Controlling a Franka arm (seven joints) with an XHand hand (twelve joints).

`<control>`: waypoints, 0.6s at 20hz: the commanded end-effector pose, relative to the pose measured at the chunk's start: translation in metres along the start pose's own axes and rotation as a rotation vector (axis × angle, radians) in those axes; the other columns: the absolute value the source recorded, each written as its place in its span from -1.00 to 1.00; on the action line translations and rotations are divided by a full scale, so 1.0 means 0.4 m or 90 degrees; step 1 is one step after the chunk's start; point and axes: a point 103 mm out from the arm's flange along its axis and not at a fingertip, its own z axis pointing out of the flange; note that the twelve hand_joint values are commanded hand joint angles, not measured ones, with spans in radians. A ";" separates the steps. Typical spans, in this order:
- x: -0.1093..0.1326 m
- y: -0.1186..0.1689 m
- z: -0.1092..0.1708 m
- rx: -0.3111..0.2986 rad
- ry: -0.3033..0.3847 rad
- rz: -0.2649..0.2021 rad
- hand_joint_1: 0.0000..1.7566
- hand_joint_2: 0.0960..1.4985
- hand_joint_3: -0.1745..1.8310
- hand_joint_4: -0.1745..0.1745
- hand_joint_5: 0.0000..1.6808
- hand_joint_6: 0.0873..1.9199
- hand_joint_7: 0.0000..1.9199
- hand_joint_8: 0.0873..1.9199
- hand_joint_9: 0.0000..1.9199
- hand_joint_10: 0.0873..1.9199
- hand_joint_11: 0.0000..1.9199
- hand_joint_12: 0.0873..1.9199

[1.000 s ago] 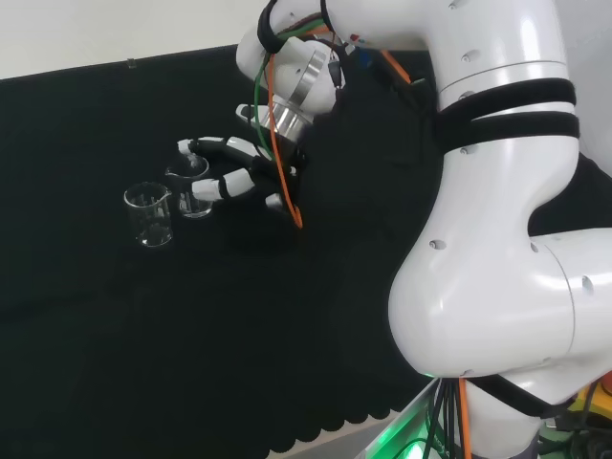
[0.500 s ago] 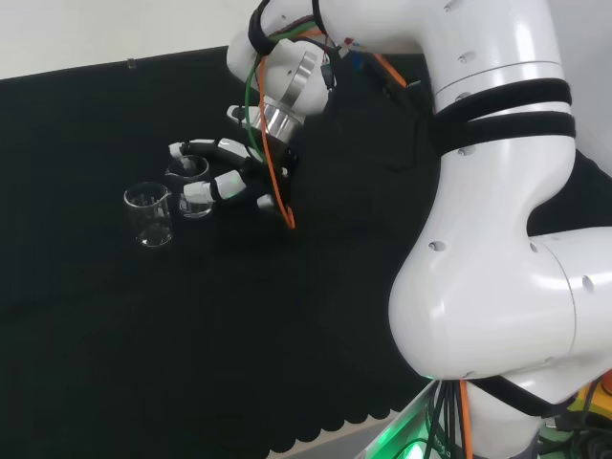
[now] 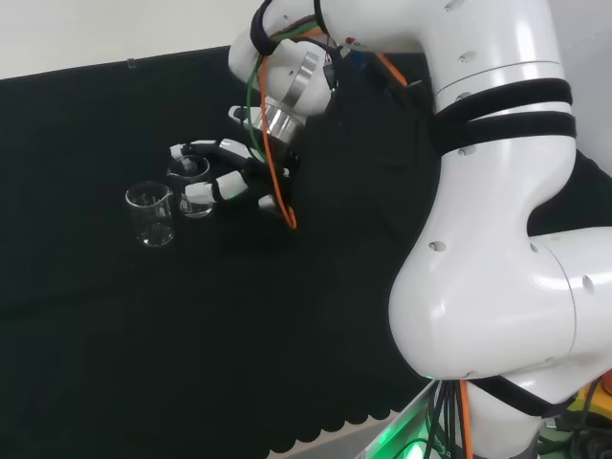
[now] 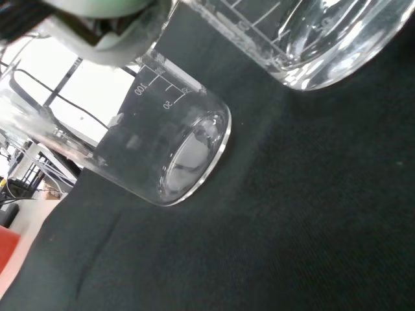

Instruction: Pick up the beaker on the right.

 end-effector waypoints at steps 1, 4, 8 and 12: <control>-0.007 -0.008 -0.005 -0.006 0.004 -0.001 -0.03 -0.40 -0.21 -0.47 -0.54 -1.00 -0.74 -0.33 -0.63 -0.32 -1.00 0.28; -0.008 -0.010 -0.007 -0.007 0.001 0.001 -0.03 -0.39 -0.21 -0.47 -0.53 -1.00 -0.73 -0.33 -0.62 -0.32 -1.00 0.28; 0.010 0.014 0.008 -0.008 -0.022 0.006 -0.01 -0.33 -0.22 -0.40 -0.40 -0.97 -0.65 -0.36 -0.56 -0.35 -1.00 0.31; -0.006 0.004 -0.001 -0.016 -0.022 0.002 0.00 -0.23 -0.26 -0.27 -0.16 -0.45 -0.52 -0.42 -0.48 -0.40 -1.00 0.37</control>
